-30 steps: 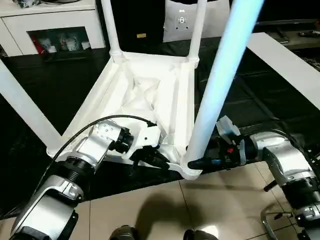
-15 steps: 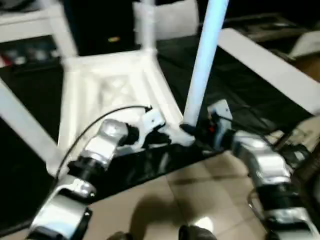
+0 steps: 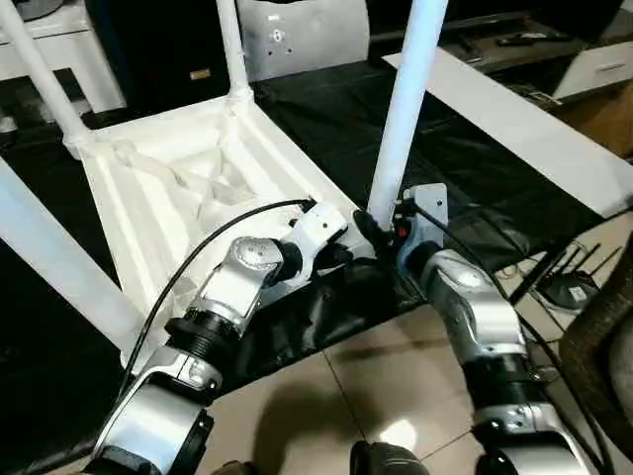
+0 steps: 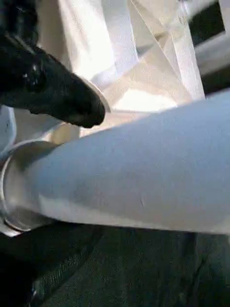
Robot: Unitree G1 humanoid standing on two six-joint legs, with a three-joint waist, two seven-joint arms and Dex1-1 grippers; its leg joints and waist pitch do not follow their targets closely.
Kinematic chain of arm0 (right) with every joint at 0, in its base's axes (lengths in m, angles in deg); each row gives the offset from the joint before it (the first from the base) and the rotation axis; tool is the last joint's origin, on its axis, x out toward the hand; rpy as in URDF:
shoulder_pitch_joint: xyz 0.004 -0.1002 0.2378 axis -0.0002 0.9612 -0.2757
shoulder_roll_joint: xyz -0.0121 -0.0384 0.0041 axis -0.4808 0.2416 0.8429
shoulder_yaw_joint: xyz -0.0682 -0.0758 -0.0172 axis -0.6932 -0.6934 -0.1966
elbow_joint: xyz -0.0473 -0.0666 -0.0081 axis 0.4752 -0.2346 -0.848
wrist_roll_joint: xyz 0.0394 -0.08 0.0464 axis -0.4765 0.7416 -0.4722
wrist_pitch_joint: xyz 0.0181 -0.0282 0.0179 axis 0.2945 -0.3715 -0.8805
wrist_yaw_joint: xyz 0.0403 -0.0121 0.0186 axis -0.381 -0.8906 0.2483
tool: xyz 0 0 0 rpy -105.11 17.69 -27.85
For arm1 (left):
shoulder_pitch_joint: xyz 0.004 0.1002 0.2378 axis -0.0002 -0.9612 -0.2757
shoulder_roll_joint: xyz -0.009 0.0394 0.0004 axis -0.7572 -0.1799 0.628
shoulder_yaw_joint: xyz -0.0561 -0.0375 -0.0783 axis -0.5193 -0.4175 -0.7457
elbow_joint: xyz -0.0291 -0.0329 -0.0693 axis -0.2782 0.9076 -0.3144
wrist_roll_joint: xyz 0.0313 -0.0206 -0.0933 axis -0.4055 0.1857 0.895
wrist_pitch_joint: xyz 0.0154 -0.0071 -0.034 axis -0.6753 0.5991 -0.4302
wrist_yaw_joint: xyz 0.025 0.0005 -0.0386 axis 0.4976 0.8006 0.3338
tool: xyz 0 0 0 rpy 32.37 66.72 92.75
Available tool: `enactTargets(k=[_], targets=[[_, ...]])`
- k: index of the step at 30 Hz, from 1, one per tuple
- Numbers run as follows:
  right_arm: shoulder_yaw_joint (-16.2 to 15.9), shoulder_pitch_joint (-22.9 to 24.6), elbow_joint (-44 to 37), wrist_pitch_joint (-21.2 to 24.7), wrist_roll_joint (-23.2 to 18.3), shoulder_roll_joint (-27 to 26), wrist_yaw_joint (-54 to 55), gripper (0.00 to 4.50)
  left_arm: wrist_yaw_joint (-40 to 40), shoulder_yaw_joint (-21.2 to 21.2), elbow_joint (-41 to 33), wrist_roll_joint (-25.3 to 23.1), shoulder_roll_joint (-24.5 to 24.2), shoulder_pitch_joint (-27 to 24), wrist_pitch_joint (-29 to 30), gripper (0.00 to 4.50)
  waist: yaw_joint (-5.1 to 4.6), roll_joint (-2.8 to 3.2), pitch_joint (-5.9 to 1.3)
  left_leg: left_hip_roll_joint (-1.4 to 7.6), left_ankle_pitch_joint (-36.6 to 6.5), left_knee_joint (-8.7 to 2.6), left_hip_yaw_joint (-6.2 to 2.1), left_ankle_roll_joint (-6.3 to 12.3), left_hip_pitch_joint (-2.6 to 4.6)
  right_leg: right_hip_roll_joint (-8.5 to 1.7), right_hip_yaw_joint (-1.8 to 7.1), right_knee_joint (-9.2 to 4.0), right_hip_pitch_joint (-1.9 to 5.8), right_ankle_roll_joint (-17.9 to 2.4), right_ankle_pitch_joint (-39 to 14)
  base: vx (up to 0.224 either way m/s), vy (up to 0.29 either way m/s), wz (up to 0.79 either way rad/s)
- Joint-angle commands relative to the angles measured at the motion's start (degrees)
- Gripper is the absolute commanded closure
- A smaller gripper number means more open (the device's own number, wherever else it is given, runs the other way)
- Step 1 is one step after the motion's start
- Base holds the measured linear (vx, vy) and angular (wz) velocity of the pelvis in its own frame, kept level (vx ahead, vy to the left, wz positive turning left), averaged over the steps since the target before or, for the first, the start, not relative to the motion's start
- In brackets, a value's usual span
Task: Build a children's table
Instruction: Rotate leg to tighten
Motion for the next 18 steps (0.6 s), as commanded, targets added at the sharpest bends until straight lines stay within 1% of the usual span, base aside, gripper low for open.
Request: enactTargets(k=[1, 2, 3, 4, 5, 6, 7, 8, 9, 10, 11, 12, 13, 14, 15, 16, 18], targets=[[-4.29, 0.53, -1.14, 0.06, -1.03, 0.19, -4.61, 0.93, -2.22, 0.97, -3.88, 1.69, 0.45, 1.1, -3.15, 4.5, 0.99, -0.29, -5.54, 2.16, -10.87, -3.35, -0.51, 6.86, 0.22, -3.46, 2.62, -3.53, 4.11, -11.39, -16.62, 0.0, 0.0, 0.0], [-4.27, 1.03, -1.49, -0.61, -1.09, 2.21, -6.92, 0.91, -3.59, 1.29, -3.86, 1.71, -0.51, 0.86, -3.93, 4.5, 1.28, -0.29, -5.54, 2.22, -10.86, -3.37, -0.51, 6.92, 0.25, -3.36, 2.62, -3.52, 4.13, -11.34, -16.41, 0.0, 0.0, 0.0], [-4.04, 1.47, -1.93, -0.73, -1.58, 4.83, -10.34, 0.82, -5.06, 1.82, -3.46, 1.3, -1.79, 0.6, -5.18, 4.5, 1.33, -0.11, -5.42, 2.22, -10.96, -3.35, -0.48, 6.94, 0.23, -3.37, 2.68, -3.47, 4.08, -11.39, -16.18, 0.0, 0.0, 0.0], [-4.04, 1.81, -2.5, -1.44, -2.12, 7.3, -14.16, 0.68, -6.31, 2.13, -2.95, 1.02, -2.82, 0.32, -6.06, 4.5, 1.45, -0.23, -5.4, 2.2, -11.45, -3.37, -0.46, 7.11, 0.27, -3.18, 2.63, -3.52, 4.19, -11.32, -16.2, 0.0, 0.0, 0.0], [-3.99, 1.91, -2.69, -1.59, -2.32, 8.0, -15.24, 0.56, -6.7, 2.19, -2.79, 0.98, -3.11, 0.23, -6.33, 4.5, 1.8, -0.09, -5.23, 2.33, -12.03, -3.4, -0.41, 7.21, 0.49, -3.21, 2.71, -3.66, 4.05, -11.27, -16.67, 0.0, 0.0, 0.0], [-3.77, 2.02, -3.1, -1.47, -2.79, 9.57, -17.41, 0.49, -7.96, 2.29, -2.42, 1.08, -3.75, -0.04, -7.62, 4.5, 1.96, -0.12, -5.26, 2.37, -12.07, -3.39, -0.38, 7.24, 0.54, -3.19, 2.72, -3.67, 4.03, -11.27, -16.75, 0.0, 0.0, 0.0], [-3.6, 2.24, -3.8, -1.78, -3.52, 11.79, -20.8, 0.45, -9.85, 2.3, -2.04, 1.47, -4.64, -0.46, -8.77, 4.5, 2.32, -0.16, -5.26, 2.46, -12.05, -3.46, -0.4, 7.1, 0.6, -3.22, 2.76, -3.65, 3.99, -11.25, -16.86, 0.0, 0.0, 0.0], [-3.6, 2.22, -3.88, -2.16, -3.76, 12.62, -22.2, 0.36, -10.44, 2.28, -1.79, 1.62, -4.91, -0.48, -8.86, 4.5, 2.65, 0.11, -5.19, 2.55, -12.52, -3.52, -0.47, 6.96, 0.7, -3.21, 2.71, -3.58, 3.96, -11.44, -16.93, 0.0, 0.0, 0.0], [-4.2, 2.28, -3.7, -3.68, -3.81, 14.48, -25.43, 0.36, -11.86, 2.65, -1.21, 1.44, -5.78, -0.4, -9.23, 4.5, 2.67, 0.02, -5.13, 2.63, -12.78, -3.59, -0.41, 6.85, 0.77, -3.14, 2.76, -3.69, 3.85, -11.4, -17.07, 0.0, 0.0, 0.0], [-4.65, 2.31, -3.53, -4.75, -3.81, 15.77, -27.66, 0.36, -12.86, 2.93, -0.79, 1.3, -6.4, -0.32, -9.53, 4.5, 2.94, -0.07, -5.08, 2.67, -13.65, -3.6, -0.43, 6.46, 0.85, -3.18, 2.73, -3.69, 3.84, -11.21, -17.89, 0.0, 0.0, 0.0], [-5.15, 2.34, -3.36, -5.73, -3.88, 16.84, -29.46, 0.36, -13.93, 3.27, -0.41, 1.25, -7.0, -0.22, -10.5, 4.5, 3.42, -0.03, -5.07, 2.64, -14.18, -3.6, -0.41, 6.22, 1.04, -3.22, 2.69, -3.81, 3.77, -10.92, -19.0, 0.0, 0.0, 0.0], [-5.55, 2.23, -3.08, -5.97, -4.39, 17.93, -31.83, 0.36, -15.85, 3.59, -0.16, 1.57, -7.73, -0.16, -11.62, 4.5, 3.57, -0.09, -4.99, 2.67, -14.38, -3.68, -0.35, 6.1, 1.06, -3.24, 2.77, -3.93, 3.72, -10.75, -19.56, 0.0, 0.0, 0.0], [-5.86, 2.05, -2.78, -6.0, -4.95, 18.68, -33.94, 0.36, -17.42, 3.85, 0.06, 1.89, -8.24, -0.05, -12.32, 4.5, 3.77, 0.03, -4.99, 2.66, -14.75, -3.72, -0.34, 5.78, 1.2, -3.2, 2.8, -3.89, 3.63, -10.82, -19.81, 0.0, 0.0, 0.0], [-6.07, 1.95, -2.62, -6.07, -5.23, 19.08, -35.05, 0.36, -18.25, 4.03, 0.19, 2.06, -8.5, 0.01, -12.85, 4.5, 3.82, -0.01, -4.94, 2.68, -15.09, -3.77, -0.35, 5.79, 1.2, -3.19, 2.81, -3.99, 3.62, -10.84, -20.03, 0.0, 0.0, 0.0], [-6.77, 1.67, -2.1, -6.36, -5.89, 20.2, -38.46, 0.36, -21.58, 4.69, 0.61, 2.61, -9.31, 0.09, -15.7, 4.5, 3.89, -0.21, -4.93, 2.72, -15.53, -3.86, -0.32, 5.45, 1.15, -3.16, 2.82, -3.92, 3.64, -10.73, -20.44, 0.0, 0.0, 0.0], [-7.38, 1.55, -1.87, -6.44, -6.18, 20.92, -40.77, 0.36, -23.38, 5.25, 0.48, 2.63, -9.9, 0.12, -16.19, 4.5, 4.08, -0.15, -4.95, 2.69, -15.46, -3.82, -0.36, 5.43, 1.15, -3.28, 2.82, -3.9, 3.67, -10.76, -20.53, 0.0, 0.0, 0.0], [-7.79, 1.46, -1.69, -6.47, -6.38, 21.42, -42.4, 0.36, -24.57, 5.59, 0.39, 2.61, -10.29, 0.15, -16.35, 4.5, 4.42, -0.06, -4.98, 2.9, -14.91, -3.86, -0.25, 5.39, 1.26, -3.31, 2.96, -3.78, 3.57, -11.17, -19.82, 0.0, 0.0, 0.0]])
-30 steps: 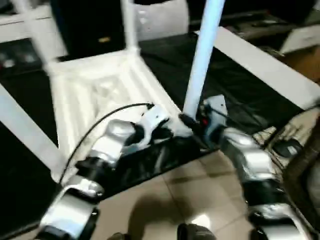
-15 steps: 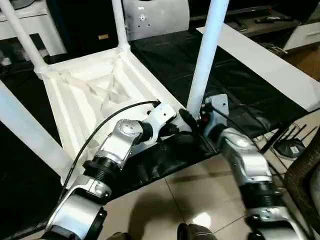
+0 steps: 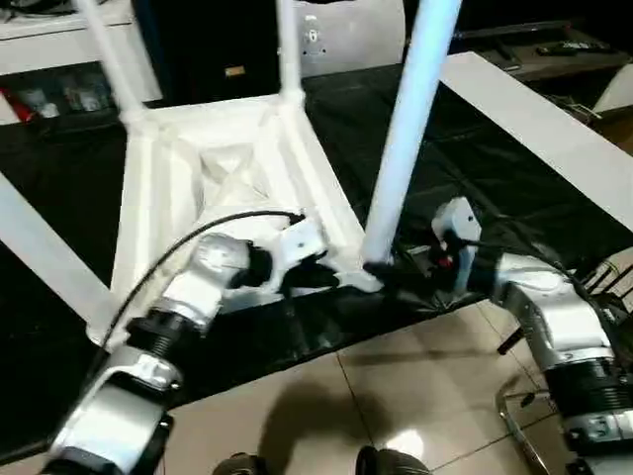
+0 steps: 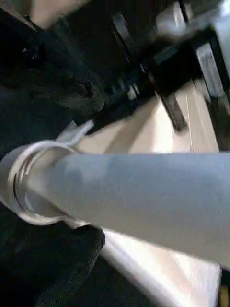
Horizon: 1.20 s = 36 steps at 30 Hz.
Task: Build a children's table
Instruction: Rotate leg to tighten
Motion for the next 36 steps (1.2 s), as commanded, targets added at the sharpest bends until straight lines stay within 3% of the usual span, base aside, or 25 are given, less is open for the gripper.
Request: enactTargets(k=[1, 8, 13, 15, 16, 30, 33, 36], targets=[[-1.97, -1.08, 0.74, -0.96, -1.18, 1.95, -6.94, 0.36, -5.97, 2.67, -1.17, 0.56, -0.69, 1.59, -2.67, 4.5, 0.2, -0.14, -5.06, 2.82, -14.42, -3.89, -0.6, 5.46, 1.05, -3.27, 2.79, -3.65, 3.57, -11.31, -19.29, 0.0, 0.0, 0.0], [-4.78, -3.24, 4.32, -2.23, -1.43, 4.96, -17.09, 0.36, -14.0, 4.82, -1.43, 1.18, -2.62, 1.46, -6.45, 4.5, 2.13, 0.07, -5.25, 3.13, -13.39, -3.87, -0.17, 5.43, 1.62, -3.31, 3.12, -3.17, 3.24, -12.76, -16.76, 0.0, 0.0, 0.0], [-5.54, -4.38, 6.28, -3.12, -1.41, 5.34, -19.81, 0.75, -16.96, 5.27, -1.94, 1.75, -3.18, 1.32, -7.32, 4.5, 2.94, 0.02, -5.27, 3.22, -12.83, -3.97, -0.1, 5.08, 1.63, -3.4, 3.32, -2.94, 3.3, -13.16, -16.19, 0.0, 0.0, 0.0], [-5.88, -5.23, 7.93, -3.58, -1.36, 4.79, -20.48, 1.03, -18.61, 5.7, -2.96, 2.15, -3.63, 0.99, -7.21, 4.5, 3.01, -0.03, -5.28, 3.2, -12.91, -3.95, -0.11, 4.74, 1.55, -3.48, 3.35, -2.87, 3.34, -13.15, -16.58, 0.0, 0.0, 0.0], [-6.14, -5.44, 8.35, -3.52, -1.41, 4.52, -20.92, 1.03, -18.82, 5.75, -3.25, 2.25, -3.7, 0.88, -7.25, 4.5, 3.02, -0.49, -5.05, 3.16, -13.06, -4.02, -0.09, 4.78, 1.5, -3.48, 3.36, -2.88, 3.31, -12.88, -17.69, 0.0, 0.0, 0.0], [-7.88, -6.08, 9.5, -2.16, -1.92, 4.04, -25.63, 2.27, -19.15, 5.65, -2.35, 1.72, -4.27, 1.67, -7.42, 4.5, 2.95, -0.46, -4.88, 3.11, -13.0, -4.06, -0.08, 4.87, 1.48, -3.39, 3.32, -3.29, 3.16, -11.54, -20.53, 0.0, 0.0, 0.0], [-7.97, -5.65, 8.71, -0.54, -2.78, 3.91, -26.13, 2.43, -19.08, 5.45, -2.71, 2.02, -4.26, 1.43, -6.97, 4.5, 2.94, -0.51, -4.84, 3.14, -12.91, -4.1, -0.12, 4.91, 1.42, -3.38, 3.31, -3.25, 3.16, -11.54, -20.4, 0.0, 0.0, 0.0], [-7.2, -4.46, 5.45, 4.43, -5.8, 3.29, -26.21, 2.48, -18.44, 4.71, -3.87, 3.11, -3.63, 0.89, -4.93, 4.5, 3.08, -0.56, -4.83, 3.17, -12.73, -4.11, -0.1, 5.03, 1.49, -3.45, 3.36, -3.29, 3.21, -11.53, -20.67, 0.0, 0.0, 0.0]])
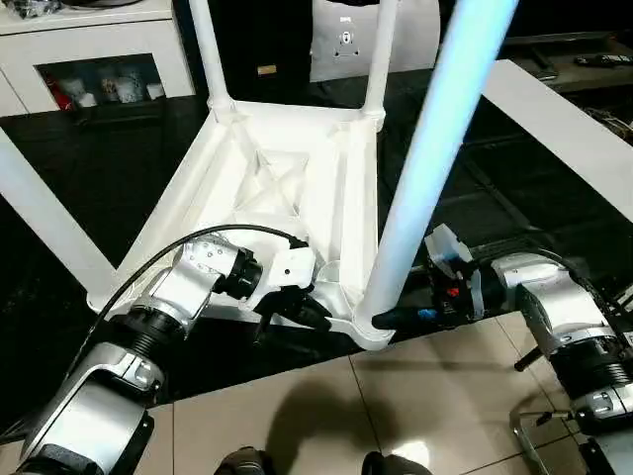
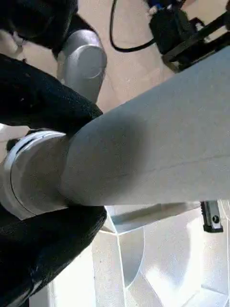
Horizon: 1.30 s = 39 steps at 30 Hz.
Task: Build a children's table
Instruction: Rotate leg to tighten
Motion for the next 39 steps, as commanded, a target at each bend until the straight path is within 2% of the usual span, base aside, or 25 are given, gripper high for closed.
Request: enactTargets(k=[1, 3, 4, 5, 8, 9, 10, 12, 13, 14, 16, 17, 20, 22, 23, 24, 27, 28, 29, 30, 32, 33, 35, 38, 39], targets=[[-0.11, 0.9, -3.84, 4.03, -3.93, -0.9, -2.32, 2.48, -0.49, 0.22, -2.77, 0.7, 0.89, 0.62, 0.83, 4.5, -0.3, -0.49, -4.78, 3.17, -12.62, -4.11, -0.59, 5.0, 1.32, -3.43, 2.85, -3.4, 3.14, -11.46, -20.73, 0.0, 0.0, 0.0], [-0.08, 1.99, -6.21, 5.41, -4.32, -1.55, -0.46, 2.48, 0.64, -0.53, -3.39, 1.46, 1.68, 0.55, 2.36, 4.5, -0.17, -0.5, -4.84, 3.21, -12.14, -4.12, -0.61, 4.94, 1.39, -3.45, 2.88, -3.32, 3.12, -11.45, -20.36, 0.0, 0.0, 0.0], [0.47, 2.89, -8.14, 6.75, -4.14, -3.32, 3.99, 2.48, 3.46, -1.59, -3.51, 1.81, 3.13, 0.9, 4.1, 4.5, -0.16, -0.28, -4.83, 3.22, -11.95, -4.14, -0.57, 4.85, 1.43, -3.32, 2.92, -3.31, 3.03, -11.45, -20.03, 0.0, 0.0, 0.0], [1.24, 3.17, -8.87, 8.1, -3.73, -5.27, 8.65, 2.48, 5.87, -2.24, -3.53, 1.79, 4.28, 1.23, 5.69, 4.5, -0.25, -0.36, -4.71, 3.22, -12.18, -4.26, -0.6, 4.51, 1.35, -3.31, 2.9, -3.4, 2.96, -11.33, -20.29, 0.0, 0.0, 0.0], [1.92, 3.23, -9.17, 8.84, -2.58, -7.56, 14.08, 2.48, 8.5, -2.76, -3.4, 1.51, 5.45, 1.57, 6.75, 4.5, -0.89, -0.33, -4.59, 2.88, -14.58, -4.35, -0.87, 2.92, 1.25, -3.44, 2.57, -3.81, 3.11, -10.01, -24.37, 0.0, 0.0, 0.0], [2.3, 3.12, -9.06, 8.95, -0.96, -9.63, 19.04, 2.48, 10.91, -3.23, -3.27, 1.23, 6.43, 1.82, 7.82, 4.5, -1.5, -0.15, -4.32, 2.71, -17.42, -4.38, -0.95, 1.8, 1.58, -3.35, 2.44, -4.39, 2.76, -8.9, -27.52, 0.0, 0.0, 0.0], [2.66, 3.0, -9.01, 9.36, 0.36, -11.17, 23.03, 2.48, 12.79, -3.58, -3.37, 1.09, 7.18, 1.96, 8.96, 4.5, -1.88, -0.25, -4.26, 2.62, -18.11, -4.39, -1.03, 1.53, 1.46, -3.32, 2.38, -4.36, 2.84, -8.62, -28.29, 0.0, 0.0, 0.0], [3.34, 2.71, -8.62, 9.5, 1.65, -13.15, 27.75, 2.49, 15.3, -4.03, -3.3, 0.78, 8.16, 2.19, 10.12, 4.5, -3.35, -0.26, -4.14, 2.26, -19.45, -4.4, -1.4, 0.75, 1.08, -3.39, 1.95, -4.78, 2.96, -6.95, -31.46, 0.0, 0.0, 0.0], [3.87, 2.44, -8.39, 10.03, 2.41, -14.65, 31.16, 2.49, 17.25, -4.41, -3.24, 0.61, 8.93, 2.38, 11.18, 4.5, -3.35, -0.26, -4.14, 2.26, -19.45, -4.4, -1.4, 0.75, 1.08, -3.39, 1.95, -4.78, 2.96, -6.95, -31.46, 0.0, 0.0, 0.0], [4.52, 2.1, -8.15, 10.79, 3.21, -16.41, 35.06, 2.49, 19.52, -4.88, -3.17, 0.43, 9.81, 2.61, 12.41, 4.5, -4.59, -0.15, -4.14, 2.06, -20.19, -4.18, -1.56, 0.71, 0.86, -3.4, 1.72, -5.03, 3.02, -6.03, -33.01, 0.0, 0.0, 0.0], [6.54, 0.8, -6.96, 11.54, 4.62, -20.84, 44.59, 2.49, 25.9, -6.57, -2.85, -0.08, 12.5, 3.2, 15.32, 4.5, -5.78, 0.0, -4.12, 1.8, -20.37, -4.05, -1.74, 0.73, 0.57, -3.3, 1.23, -5.4, 3.11, -5.21, -34.19, 0.0, 0.0, 0.0], [7.35, 0.04, -6.09, 11.35, 5.6, -22.92, 49.32, 2.5, 28.84, -7.2, -2.78, -0.51, 13.69, 3.41, 16.4, 4.5, -6.62, 0.05, -4.17, 1.73, -20.76, -3.89, -1.72, 0.65, 0.68, -3.25, 1.08, -5.53, 2.74, -5.03, -34.66, 0.0, 0.0, 0.0], [8.18, -0.96, -5.06, 11.1, 6.24, -25.43, 54.4, 2.5, 32.2, -7.87, -2.89, -1.3, 15.08, 3.5, 17.37, 4.5, -8.0, 0.06, -4.33, 1.52, -20.08, -3.71, -1.77, 1.99, 0.34, -3.16, 0.78, -5.79, 2.85, -5.01, -33.0, 0.0, 0.0, 0.0], [9.33, -1.87, -4.13, 11.04, 5.38, -27.89, 57.62, 2.5, 35.14, -8.15, -3.34, -2.37, 16.14, 3.34, 17.87, 4.5, -8.16, 0.0, -4.62, 1.56, -18.66, -3.67, -1.65, 2.92, 0.22, -3.21, 1.01, -5.56, 2.97, -5.77, -30.62, 0.0, 0.0, 0.0], [9.66, -2.06, -3.91, 10.83, 5.19, -28.53, 58.47, 2.15, 35.94, -8.21, -3.52, -2.63, 16.44, 3.26, 18.02, 4.5, -8.28, 0.08, -4.64, 1.72, -17.8, -3.74, -1.6, 3.39, 0.11, -3.1, 1.13, -5.32, 2.98, -6.65, -28.38, 0.0, 0.0, 0.0], [9.99, -2.27, -3.61, 10.12, 5.18, -29.33, 59.56, 2.15, 37.01, -8.2, -3.9, -3.05, 16.84, 3.08, 18.2, 4.5, -8.3, 0.11, -4.7, 1.74, -17.47, -3.7, -1.54, 3.61, 0.2, -3.07, 1.16, -5.27, 2.96, -7.09, -27.33, 0.0, 0.0, 0.0], [9.0, -0.99, -4.33, 7.52, 7.01, -28.31, 58.65, 1.71, 36.95, -7.41, -4.72, -3.82, 16.35, 2.36, 17.4, 4.5, -8.27, 0.11, -5.02, 1.94, -14.33, -3.66, -1.44, 5.03, -0.18, -3.1, 1.51, -4.27, 3.49, -9.58, -20.46, 0.0, 0.0, 0.0], [8.47, -0.12, -4.94, 6.89, 7.78, -27.38, 57.71, 1.61, 36.32, -7.08, -4.99, -4.0, 15.85, 1.97, 17.0, 4.5, -7.96, -0.52, -5.48, 2.04, -12.01, -3.46, -1.33, 5.84, -0.16, -3.29, 1.71, -3.64, 3.7, -10.7, -17.72, 0.0, 0.0, 0.0], [8.81, 0.46, -5.48, 6.77, 7.95, -26.93, 57.5, 1.61, 35.56, -6.77, -5.35, -4.14, 15.45, 1.63, 16.54, 4.5, -7.86, -0.26, -5.41, 2.08, -10.25, -3.38, -1.22, 6.8, -0.26, -3.25, 1.8, -3.52, 3.67, -11.53, -15.59, 0.0, 0.0, 0.0], [8.81, 0.46, -5.48, 6.77, 7.95, -26.93, 57.5, 1.47, 35.56, -6.77, -5.35, -4.14, 15.45, 1.63, 16.54, 4.5, -7.66, -0.29, -5.46, 2.09, -9.21, -3.3, -1.15, 7.5, -0.24, -3.21, 1.83, -3.35, 3.76, -11.88, -14.48, 0.0, 0.0, 0.0], [8.98, 1.12, -5.98, 6.07, 8.34, -25.99, 56.97, 1.25, 34.77, -6.61, -5.83, -4.1, 14.97, 1.21, 16.56, 4.5, -7.26, -0.18, -5.59, 2.24, -7.9, -3.23, -1.12, 8.05, -0.16, -3.27, 1.89, -3.04, 3.86, -12.45, -12.97, 0.0, 0.0, 0.0], [9.28, 1.84, -6.12, 4.37, 9.08, -24.36, 56.89, 1.16, 33.83, -6.43, -6.27, -3.87, 14.28, 0.84, 16.57, 4.5, -7.21, -0.17, -5.62, 2.23, -7.46, -3.19, -1.1, 8.21, -0.17, -3.23, 1.92, -2.97, 3.85, -12.68, -12.51, 0.0, 0.0, 0.0], [9.26, 3.56, -6.22, -1.36, 10.25, -20.0, 53.92, 1.09, 31.01, -6.39, -6.09, -3.2, 12.29, 0.59, 14.44, 4.5, -6.28, 0.01, -5.7, 2.33, -7.58, -3.08, -0.88, 8.16, 0.15, -3.25, 1.97, -3.06, 3.74, -12.81, -12.22, 0.0, 0.0, 0.0], [9.69, 4.32, -6.78, -3.35, 9.02, -18.07, 50.15, 0.72, 28.51, -6.3, -5.86, -2.82, 10.96, 0.63, 13.57, 4.5, -5.42, 0.0, -5.61, 2.46, -8.11, -3.2, -0.73, 8.25, 0.34, -3.14, 2.14, -2.99, 3.71, -13.07, -12.29, 0.0, 0.0, 0.0], [10.34, 4.72, -7.62, -4.43, 7.18, -16.2, 45.29, 0.65, 25.26, -5.77, -5.55, -2.51, 9.45, 0.59, 12.07, 4.5, -5.02, 0.25, -5.56, 2.56, -8.69, -3.25, -0.74, 7.81, 0.6, -3.13, 2.16, -2.99, 3.53, -13.25, -12.88, 0.0, 0.0, 0.0]])
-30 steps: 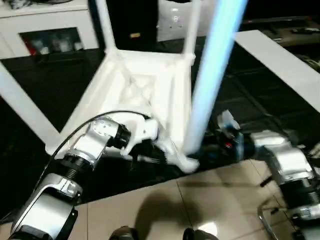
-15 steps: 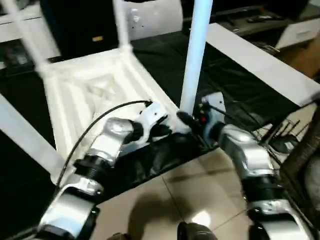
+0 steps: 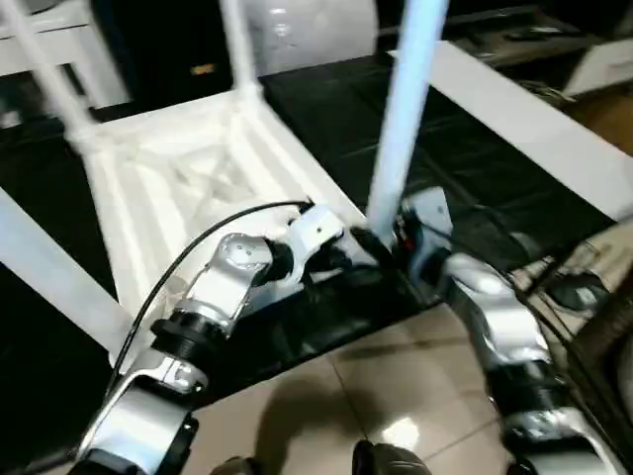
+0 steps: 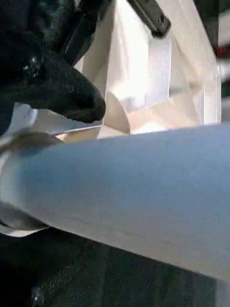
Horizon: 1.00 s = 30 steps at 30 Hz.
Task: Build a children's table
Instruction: Rotate leg to tighten
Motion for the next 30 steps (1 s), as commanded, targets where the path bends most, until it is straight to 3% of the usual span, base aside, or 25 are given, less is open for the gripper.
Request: enactTargets(k=[1, 4, 7, 9, 15, 17, 20, 25, 30], targets=[[0.02, 0.24, -1.87, -2.08, -2.19, 2.08, -6.2, 0.57, -5.36, 0.96, -2.78, 1.47, -1.24, 0.88, -4.18, 4.5, 0.55, 0.26, -5.5, 2.22, -10.0, -3.35, -0.5, 7.63, 0.97, -3.26, 2.84, -3.2, 4.24, -12.91, -14.26, 0.0, 0.0, 0.0], [0.43, 0.46, -2.49, -3.29, -4.02, 4.32, -11.78, 0.57, -9.41, 1.89, -2.54, 1.76, -3.04, 0.86, -6.16, 4.5, 1.63, 0.22, -5.47, 2.47, -10.85, -3.52, -0.34, 6.43, 1.41, -3.25, 3.12, -3.09, 4.07, -12.88, -14.55, 0.0, 0.0, 0.0], [-2.6, 1.34, -3.28, -4.28, -6.76, 9.45, -22.93, 0.57, -17.11, 3.22, -2.49, 3.39, -5.48, 0.85, -9.02, 4.5, 2.68, 0.27, -5.38, 2.61, -11.78, -3.62, -0.21, 6.07, 1.79, -3.29, 3.23, -3.15, 3.9, -12.61, -15.34, 0.0, 0.0, 0.0], [-3.46, 1.5, -3.26, -4.34, -7.16, 10.65, -25.95, 0.57, -19.26, 3.99, -2.43, 3.47, -6.32, 0.83, -9.85, 4.5, 3.08, 0.22, -5.46, 2.66, -10.93, -3.66, -0.2, 6.07, 1.52, -3.28, 3.26, -2.92, 4.12, -12.91, -14.54, 0.0, 0.0, 0.0], [-6.35, 0.79, -1.84, -4.2, -7.25, 14.53, -36.35, 0.57, -25.17, 6.42, -1.53, 2.95, -9.02, 1.01, -13.74, 4.5, 4.84, 0.23, -5.56, 2.87, -10.18, -3.59, -0.06, 5.52, 1.75, -3.36, 3.37, -2.59, 3.86, -13.19, -14.19, 0.0, 0.0, 0.0], [-7.5, -0.41, 0.67, -4.49, -6.7, 15.34, -39.32, 0.57, -27.36, 7.09, -1.33, 2.85, -9.78, 1.06, -15.03, 4.5, 5.0, -0.09, -5.51, 2.8, -10.42, -3.59, -0.06, 5.16, 1.62, -3.48, 3.38, -2.5, 3.9, -13.15, -15.02, 0.0, 0.0, 0.0], [-8.07, -0.9, 1.75, -4.51, -6.59, 15.59, -40.5, 0.57, -28.31, 7.36, -1.46, 2.87, -10.08, 0.95, -15.44, 4.5, 4.99, -0.09, -5.32, 2.76, -11.64, -3.6, -0.04, 4.53, 1.55, -3.52, 3.37, -2.85, 3.81, -12.52, -17.67, 0.0, 0.0, 0.0], [-9.81, -2.77, 3.89, -1.74, -8.51, 16.47, -46.67, 1.01, -30.49, 7.91, -2.03, 3.22, -10.65, 0.54, -16.13, 4.5, 4.94, -0.49, -5.13, 2.65, -12.99, -3.49, -0.1, 4.23, 1.45, -3.63, 3.32, -3.23, 3.77, -11.0, -22.44, 0.0, 0.0, 0.0], [-11.03, -4.17, 5.1, -0.9, -8.73, 17.51, -51.0, 1.44, -30.06, 7.82, 0.45, 2.66, -10.81, 1.64, -17.69, 4.5, 4.81, -0.76, -5.07, 2.65, -12.98, -3.52, -0.13, 3.96, 1.39, -3.5, 3.26, -3.26, 3.72, -10.37, -23.58, 0.0, 0.0, 0.0]])
